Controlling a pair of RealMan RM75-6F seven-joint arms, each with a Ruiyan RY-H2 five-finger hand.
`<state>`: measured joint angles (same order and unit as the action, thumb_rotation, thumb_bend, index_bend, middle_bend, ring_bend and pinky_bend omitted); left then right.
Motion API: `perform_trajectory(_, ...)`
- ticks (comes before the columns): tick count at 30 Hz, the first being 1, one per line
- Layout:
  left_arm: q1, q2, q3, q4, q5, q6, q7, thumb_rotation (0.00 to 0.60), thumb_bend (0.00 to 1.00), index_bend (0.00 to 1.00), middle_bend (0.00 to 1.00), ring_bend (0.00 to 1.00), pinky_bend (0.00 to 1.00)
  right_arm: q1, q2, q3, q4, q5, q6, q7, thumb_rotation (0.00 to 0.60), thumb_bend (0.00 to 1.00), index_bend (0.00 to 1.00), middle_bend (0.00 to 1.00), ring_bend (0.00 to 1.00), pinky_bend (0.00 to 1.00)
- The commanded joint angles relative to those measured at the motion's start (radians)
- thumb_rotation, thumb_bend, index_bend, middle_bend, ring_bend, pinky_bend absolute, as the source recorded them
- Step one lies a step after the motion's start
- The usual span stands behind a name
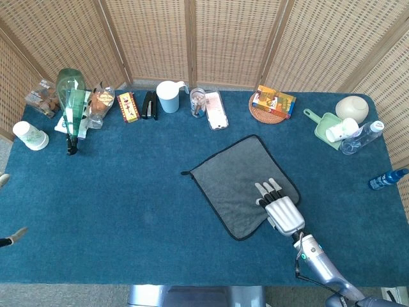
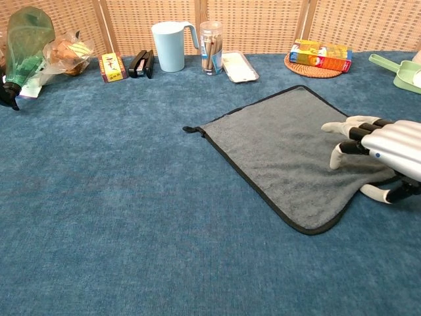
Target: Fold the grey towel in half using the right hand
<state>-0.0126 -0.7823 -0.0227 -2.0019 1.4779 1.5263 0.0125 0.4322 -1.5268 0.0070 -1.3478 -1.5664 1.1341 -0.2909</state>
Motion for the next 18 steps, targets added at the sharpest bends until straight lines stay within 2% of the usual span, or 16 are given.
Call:
perform_trajectory(1,0.0,0.0,0.0,0.0,0.001,0.001,0.001,0.6,0.08,0.0,0.0,0.0,0.0,0.001,-0.003,0.0,0.001,-0.001,0.002,0.001,0.6,0.39,0.37,0.0,0.0,0.0)
perform_trajectory(6,0.001,0.001,0.0,0.002,0.001,0.002,-0.003,0.6,0.08,0.0,0.0,0.0,0.0,0.004,-0.009,-0.001,0.001,0.001,0.001,0.005,0.6,0.39,0.41,0.0,0.0,0.0)
perform_trajectory(13,0.002,0.004,0.001,0.002,0.001,0.001,-0.008,0.6,0.08,0.0,0.0,0.0,0.0,0.008,-0.012,-0.006,0.001,-0.001,0.001,0.024,0.6,0.39,0.56,0.0,0.0,0.01)
perform_trajectory(18,0.003,0.005,0.0,0.003,0.0,0.002,-0.013,0.6,0.08,0.0,0.0,0.0,0.0,0.011,-0.014,-0.003,-0.002,0.003,0.001,0.031,0.6,0.44,0.58,0.0,0.0,0.02)
